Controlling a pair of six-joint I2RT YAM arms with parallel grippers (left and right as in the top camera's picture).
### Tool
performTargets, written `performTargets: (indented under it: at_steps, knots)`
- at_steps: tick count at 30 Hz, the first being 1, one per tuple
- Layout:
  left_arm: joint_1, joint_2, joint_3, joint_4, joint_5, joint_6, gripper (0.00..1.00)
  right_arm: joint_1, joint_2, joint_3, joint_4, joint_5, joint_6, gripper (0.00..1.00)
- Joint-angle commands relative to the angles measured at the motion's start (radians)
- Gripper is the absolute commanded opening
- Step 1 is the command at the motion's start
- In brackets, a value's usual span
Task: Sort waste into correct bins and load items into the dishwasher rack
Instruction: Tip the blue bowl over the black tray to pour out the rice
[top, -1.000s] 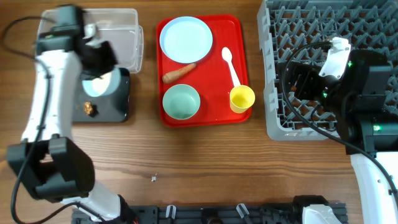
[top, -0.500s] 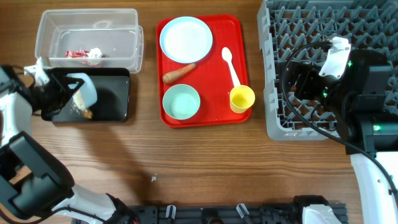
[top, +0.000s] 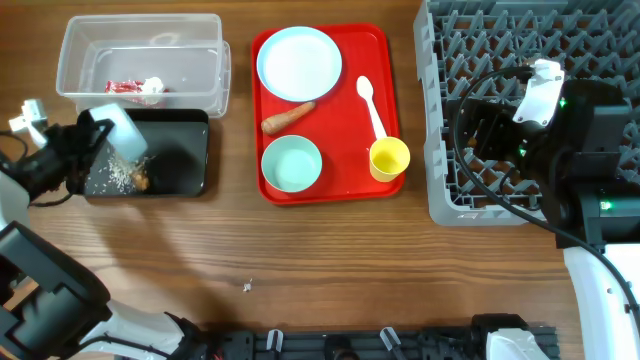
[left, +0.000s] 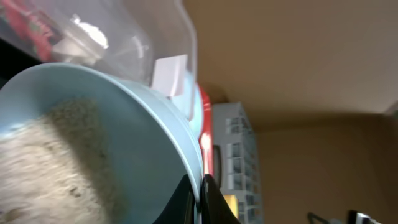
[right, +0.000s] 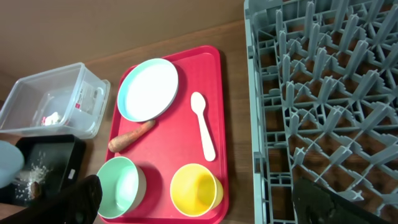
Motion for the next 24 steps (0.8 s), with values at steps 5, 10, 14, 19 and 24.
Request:
performTargets:
  at_steps: [5, 10, 14, 19, 24]
  knots:
    - [0.082, -0.016, -0.004, 0.004, 0.229, 0.015, 0.04, 0.004, 0.007, 0.018, 0.006, 0.020, -0.006, 1.00]
    - [0.102, -0.016, -0.004, 0.005, 0.242, 0.012, 0.04, 0.004, 0.007, 0.018, 0.006, 0.020, -0.006, 1.00]
    - [0.105, -0.016, -0.004, 0.020, 0.288, 0.011, 0.04, 0.004, 0.007, 0.018, 0.006, 0.020, -0.006, 1.00]
    - [0.105, -0.016, -0.003, 0.077, 0.287, -0.122, 0.04, 0.004, 0.007, 0.018, 0.006, 0.020, -0.006, 1.00]
    - [0.105, -0.016, -0.003, 0.150, 0.287, -0.229, 0.04, 0.004, 0.007, 0.018, 0.007, 0.020, -0.006, 1.00]
